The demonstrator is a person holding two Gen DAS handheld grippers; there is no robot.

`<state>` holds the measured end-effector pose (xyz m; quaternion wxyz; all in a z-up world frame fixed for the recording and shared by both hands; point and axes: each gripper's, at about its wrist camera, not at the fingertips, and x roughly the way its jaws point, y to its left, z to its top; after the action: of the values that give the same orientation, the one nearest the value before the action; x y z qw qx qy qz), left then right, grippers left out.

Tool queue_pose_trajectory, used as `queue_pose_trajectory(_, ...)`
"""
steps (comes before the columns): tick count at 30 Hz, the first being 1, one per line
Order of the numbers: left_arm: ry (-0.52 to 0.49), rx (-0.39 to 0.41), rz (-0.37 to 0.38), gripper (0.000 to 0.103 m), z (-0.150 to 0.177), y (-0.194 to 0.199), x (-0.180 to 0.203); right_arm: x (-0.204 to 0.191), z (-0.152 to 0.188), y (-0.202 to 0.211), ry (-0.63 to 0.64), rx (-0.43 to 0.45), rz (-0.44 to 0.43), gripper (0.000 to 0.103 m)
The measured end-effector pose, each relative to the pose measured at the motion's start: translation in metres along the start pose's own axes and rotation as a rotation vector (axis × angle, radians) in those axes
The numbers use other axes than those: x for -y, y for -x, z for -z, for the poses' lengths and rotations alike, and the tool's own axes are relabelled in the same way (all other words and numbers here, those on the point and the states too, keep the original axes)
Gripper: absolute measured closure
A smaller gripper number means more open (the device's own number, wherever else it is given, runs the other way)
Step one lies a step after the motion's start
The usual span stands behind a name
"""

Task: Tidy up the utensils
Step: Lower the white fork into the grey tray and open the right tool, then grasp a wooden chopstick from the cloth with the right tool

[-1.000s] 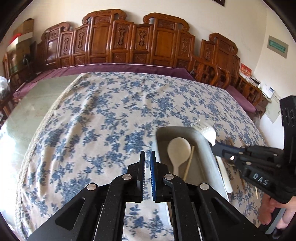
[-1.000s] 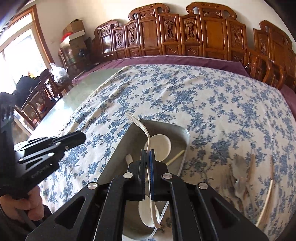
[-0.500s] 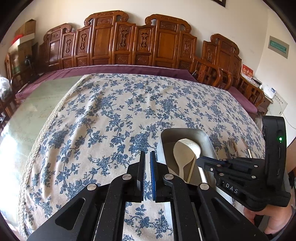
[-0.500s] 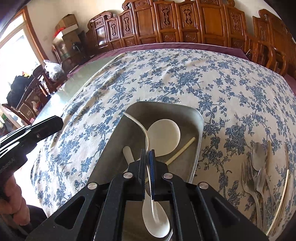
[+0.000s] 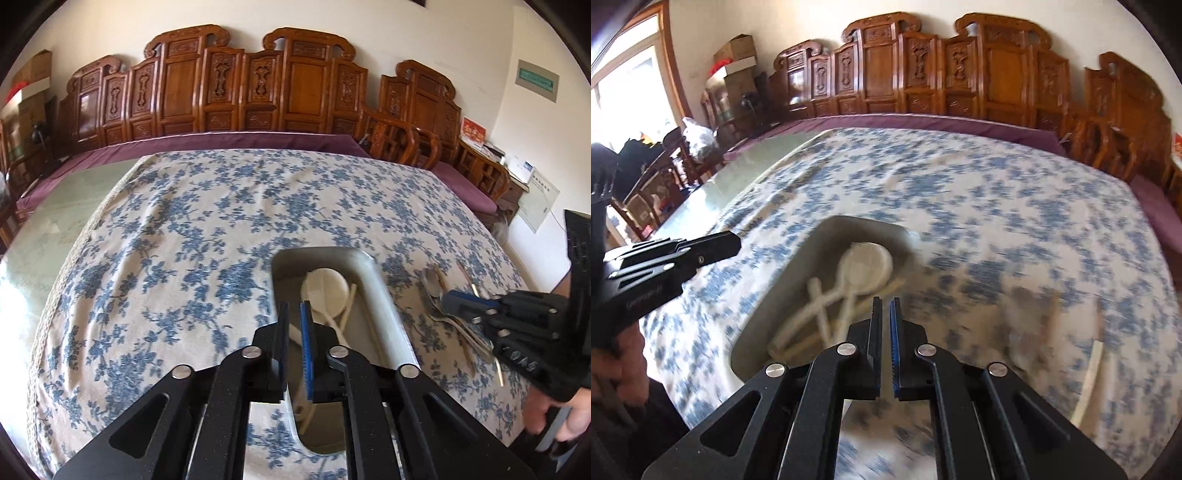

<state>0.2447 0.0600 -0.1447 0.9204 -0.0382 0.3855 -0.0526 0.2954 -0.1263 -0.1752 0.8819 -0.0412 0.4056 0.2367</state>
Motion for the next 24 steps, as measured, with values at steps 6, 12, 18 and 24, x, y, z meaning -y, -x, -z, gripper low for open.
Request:
queue_pose_trajectory(6,-0.044,-0.004,0.042,0.074,0.005,0.0,0.033,0.061,0.031,0.027,-0.038,-0.014,0.15,0.095)
queue_pose_trajectory(12,-0.105,-0.009,0.071,0.068,0.012,0.001,0.066,0.109,0.065,0.034,-0.079,-0.068,0.243,0.089)
queue_pose_trajectory(18,-0.138,-0.031,0.091,0.068,0.02,-0.004,0.09,0.124,0.088,0.023,-0.126,-0.116,0.262,0.085)
queue_pose_trajectory(24,-0.156,-0.051,0.101,0.068,0.028,-0.008,0.104,0.125,0.098,0.004,-0.149,-0.17,0.273,0.085)
